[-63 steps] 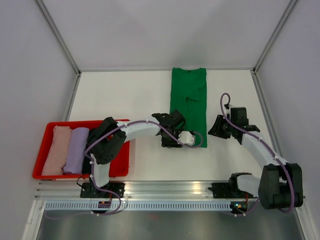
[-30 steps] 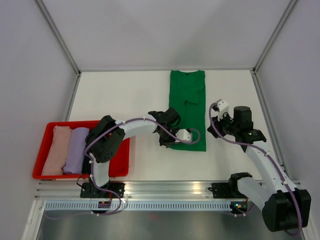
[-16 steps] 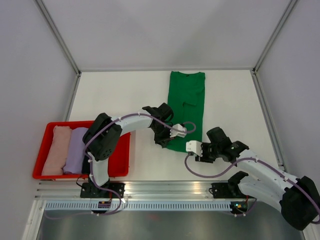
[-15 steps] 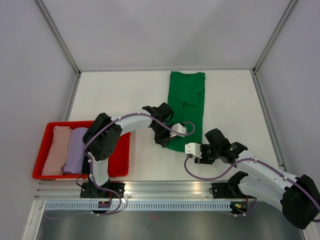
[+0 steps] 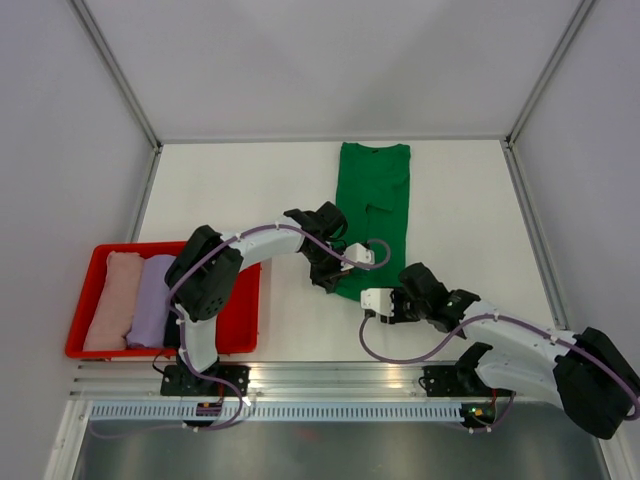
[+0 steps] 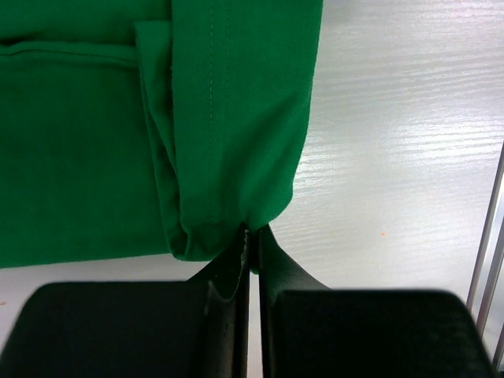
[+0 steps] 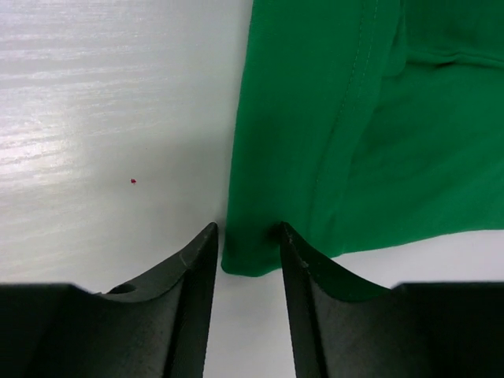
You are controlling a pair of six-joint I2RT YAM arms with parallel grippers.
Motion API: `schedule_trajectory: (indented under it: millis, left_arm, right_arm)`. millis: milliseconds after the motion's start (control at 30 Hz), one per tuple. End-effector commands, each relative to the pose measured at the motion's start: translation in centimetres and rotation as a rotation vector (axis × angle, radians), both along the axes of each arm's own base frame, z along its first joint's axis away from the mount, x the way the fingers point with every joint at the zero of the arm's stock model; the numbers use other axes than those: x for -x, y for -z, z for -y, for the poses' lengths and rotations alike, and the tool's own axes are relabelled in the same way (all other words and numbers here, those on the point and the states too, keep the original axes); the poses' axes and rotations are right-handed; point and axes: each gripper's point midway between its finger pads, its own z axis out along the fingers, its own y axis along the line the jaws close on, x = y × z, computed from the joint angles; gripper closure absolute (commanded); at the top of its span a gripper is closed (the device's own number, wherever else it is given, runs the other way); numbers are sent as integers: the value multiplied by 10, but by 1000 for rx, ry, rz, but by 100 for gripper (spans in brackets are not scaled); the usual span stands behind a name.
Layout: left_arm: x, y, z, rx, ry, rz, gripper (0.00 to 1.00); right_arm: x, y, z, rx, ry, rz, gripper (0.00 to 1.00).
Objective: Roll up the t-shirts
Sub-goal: Roll the tshirt
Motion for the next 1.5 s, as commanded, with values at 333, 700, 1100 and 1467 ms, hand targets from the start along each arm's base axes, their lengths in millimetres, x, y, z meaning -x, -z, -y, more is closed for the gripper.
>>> schedule_trajectory:
  millis: [333, 700, 1100, 1467]
  left_arm:
    - [17, -24, -9, 25, 56, -71, 98]
    - [51, -35, -26, 15, 110, -281, 98]
    - [10, -22, -20, 8, 10, -313, 90]
    - [-8, -9, -27, -43, -35, -292, 87]
  right_arm:
    - [29, -7, -7, 20, -125, -164, 100]
    - [42, -41, -22, -152, -167, -404, 100]
    - [-15, -37, -21, -272, 44, -407, 100]
    - [-32, -24, -12, -234, 155, -410, 100]
